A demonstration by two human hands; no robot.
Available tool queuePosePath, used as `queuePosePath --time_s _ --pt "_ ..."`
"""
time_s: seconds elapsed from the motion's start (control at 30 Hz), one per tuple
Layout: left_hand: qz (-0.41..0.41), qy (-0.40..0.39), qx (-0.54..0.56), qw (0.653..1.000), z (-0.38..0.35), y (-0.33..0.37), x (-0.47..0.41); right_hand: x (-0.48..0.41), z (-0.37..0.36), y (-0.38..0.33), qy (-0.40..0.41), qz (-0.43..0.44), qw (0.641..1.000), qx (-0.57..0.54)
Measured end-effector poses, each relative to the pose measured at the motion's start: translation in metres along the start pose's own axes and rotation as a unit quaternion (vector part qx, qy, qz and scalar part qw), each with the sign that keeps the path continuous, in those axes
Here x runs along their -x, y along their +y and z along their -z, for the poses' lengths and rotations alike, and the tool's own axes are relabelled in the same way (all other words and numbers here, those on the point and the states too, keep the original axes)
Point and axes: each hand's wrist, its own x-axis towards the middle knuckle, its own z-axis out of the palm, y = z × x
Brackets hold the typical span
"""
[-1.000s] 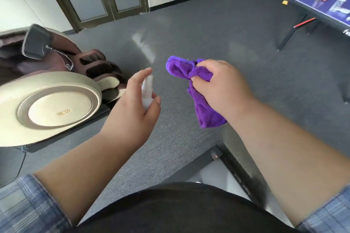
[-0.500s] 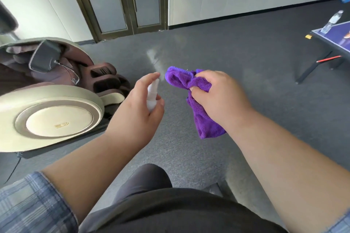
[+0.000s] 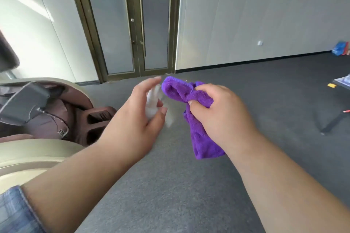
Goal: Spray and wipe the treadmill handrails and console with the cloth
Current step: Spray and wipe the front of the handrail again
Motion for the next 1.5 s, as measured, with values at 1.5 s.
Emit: queuePosePath --time_s 1.5 --pt "0.410 0.498 -0.415 0.642 0.246 -0.201 -0.015 -0.192 -0.437 -0.382 -0.545 0.470 0.611 -0.331"
